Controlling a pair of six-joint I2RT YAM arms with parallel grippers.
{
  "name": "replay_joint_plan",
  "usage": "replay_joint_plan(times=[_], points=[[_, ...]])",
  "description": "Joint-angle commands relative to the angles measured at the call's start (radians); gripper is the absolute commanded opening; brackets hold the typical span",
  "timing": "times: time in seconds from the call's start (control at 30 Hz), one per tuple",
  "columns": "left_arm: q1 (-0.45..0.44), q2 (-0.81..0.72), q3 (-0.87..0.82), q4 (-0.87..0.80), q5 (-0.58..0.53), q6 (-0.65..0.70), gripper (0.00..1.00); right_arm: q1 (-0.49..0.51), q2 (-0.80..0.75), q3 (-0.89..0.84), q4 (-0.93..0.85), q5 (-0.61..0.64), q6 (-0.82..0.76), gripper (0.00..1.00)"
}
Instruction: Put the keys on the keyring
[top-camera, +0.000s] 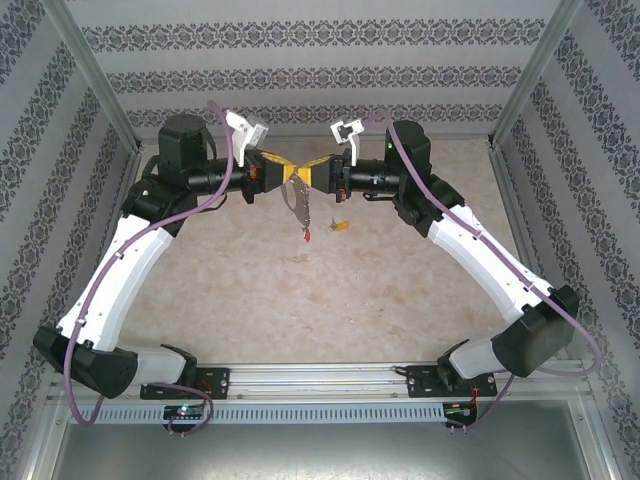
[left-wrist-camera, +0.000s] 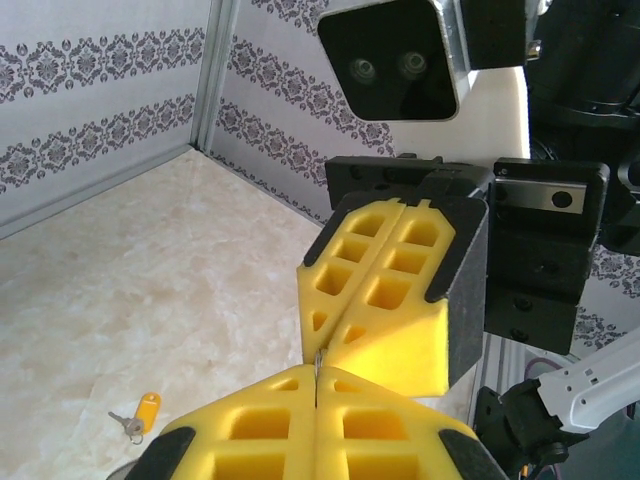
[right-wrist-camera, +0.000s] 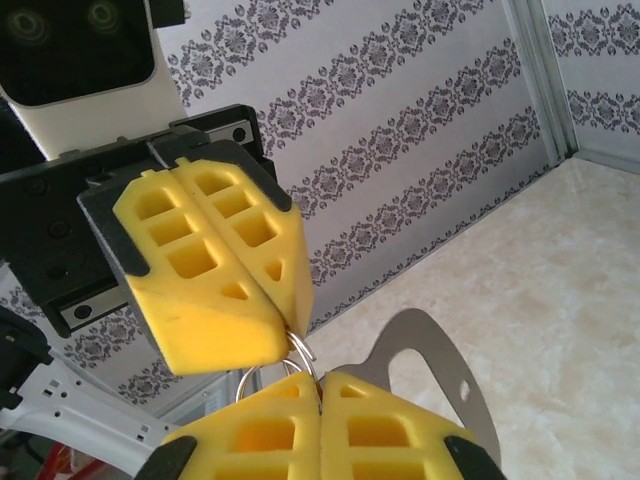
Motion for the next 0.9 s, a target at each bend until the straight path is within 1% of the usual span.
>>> replay_joint_plan(times=[0.0,0.2,0.47,0.53,0.57,0.63,0.67,0.73,0.87], points=[[-0.001,0.007,0.027,0.028,0.025,0.003,0.0,0.004,-0.001,0.031,0.042,-0.022,-0.013,0.0],[-0.001,0.021,0.048,-0.032,-0.018,0.042,0.0,0.004,-0.017,0.039,0.042,-0.021,-0.049,0.0],[0.0,0.025,0.059,-0.067,-0.046,0.065,0.0,0.004,-0.059,0.034,-0.009,0.063,-0.155,0.0],[-0.001,0.029,0.065,-0.077,-0.046,0.07,0.02,0.004,-0.062,0.04,-0.024,0.074,-0.177,0.0],[0.0,0.031,0.07,-0.085,-0.047,0.075,0.05,0.005,-0.064,0.043,-0.036,0.081,-0.189,0.0],[-0.001,0.034,0.083,-0.11,-0.055,0.094,0.17,0.006,-0.067,0.051,-0.069,0.102,-0.223,0.0],[-0.001,0.033,0.089,-0.119,-0.061,0.101,0.22,0.008,-0.07,0.059,-0.092,0.114,-0.247,0.0],[-0.001,0.034,0.101,-0.143,-0.068,0.124,0.28,0.018,-0.072,0.078,-0.15,0.14,-0.301,0.0],[-0.001,0.039,0.128,-0.203,-0.067,0.17,0.38,0.03,-0.076,0.114,-0.249,0.184,-0.406,0.0]])
